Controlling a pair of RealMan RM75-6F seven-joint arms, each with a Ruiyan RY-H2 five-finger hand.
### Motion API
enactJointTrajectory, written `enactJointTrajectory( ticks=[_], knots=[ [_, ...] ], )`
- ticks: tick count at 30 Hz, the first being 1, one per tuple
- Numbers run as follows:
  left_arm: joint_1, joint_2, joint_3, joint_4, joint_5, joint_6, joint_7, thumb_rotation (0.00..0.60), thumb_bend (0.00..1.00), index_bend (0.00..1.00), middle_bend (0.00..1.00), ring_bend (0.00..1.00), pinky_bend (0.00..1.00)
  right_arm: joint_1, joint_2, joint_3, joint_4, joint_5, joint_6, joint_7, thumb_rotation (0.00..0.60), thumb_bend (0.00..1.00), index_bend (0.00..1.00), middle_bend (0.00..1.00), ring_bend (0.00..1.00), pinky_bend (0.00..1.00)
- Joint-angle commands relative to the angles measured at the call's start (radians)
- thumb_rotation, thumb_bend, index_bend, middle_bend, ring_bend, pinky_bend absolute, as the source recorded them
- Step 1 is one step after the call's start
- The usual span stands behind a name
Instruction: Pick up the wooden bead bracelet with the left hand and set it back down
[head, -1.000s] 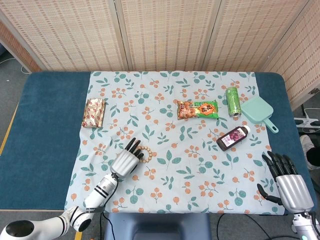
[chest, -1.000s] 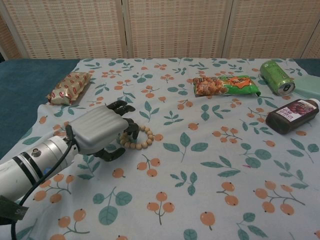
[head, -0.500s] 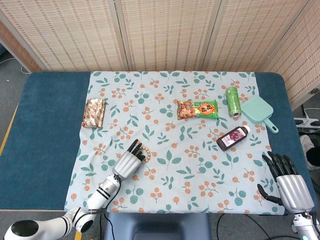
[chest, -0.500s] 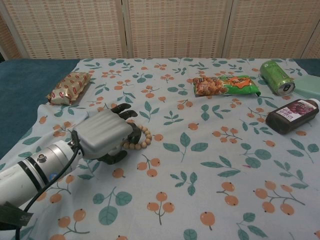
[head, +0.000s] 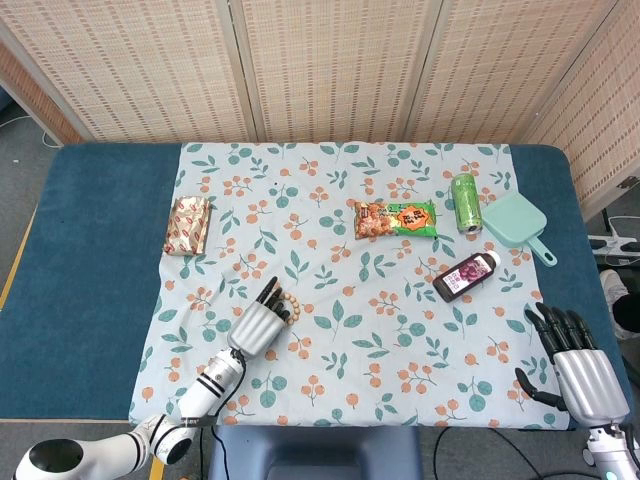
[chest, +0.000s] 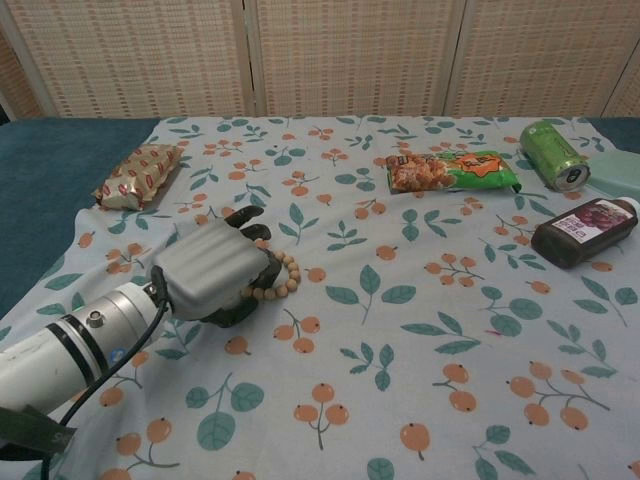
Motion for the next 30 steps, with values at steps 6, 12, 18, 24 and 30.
enactJointTrajectory(
  ticks=[6,12,18,24,30],
  knots=[
    [-0.003,0.017,-0.015,-0.041,-0.018,0.018,0.025,0.600,0.45,0.63,0.66,0.27,0.00,-0.001,0.001,0.000,-0.002,-0.002,0.002,0.001,0.386,0.32,0.00,0.00,0.00,0.00],
    [-0.018,0.041,-0.058,-0.067,-0.038,0.033,-0.041,0.600,0.60,0.75,0.78,0.37,0.00,-0.002,0.006,-0.003,-0.005,-0.007,0.005,0.010,0.388,0.32,0.00,0.00,0.00,0.00],
    [-0.043,0.091,-0.092,-0.093,-0.063,0.023,0.000,0.600,0.67,0.77,0.80,0.38,0.00,-0.002,0.012,-0.005,-0.006,-0.011,0.004,0.025,0.388,0.32,0.00,0.00,0.00,0.00],
    [-0.077,0.135,-0.167,-0.118,-0.134,0.009,0.053,0.600,0.68,0.78,0.80,0.38,0.00,-0.003,0.016,-0.007,-0.007,-0.014,0.005,0.036,0.387,0.32,0.00,0.00,0.00,0.00],
    [-0.116,0.145,-0.280,-0.097,-0.253,0.034,0.139,0.600,0.69,0.77,0.79,0.38,0.00,0.001,0.022,-0.010,-0.008,-0.020,-0.001,0.052,0.387,0.32,0.00,0.00,0.00,0.00]
  ],
)
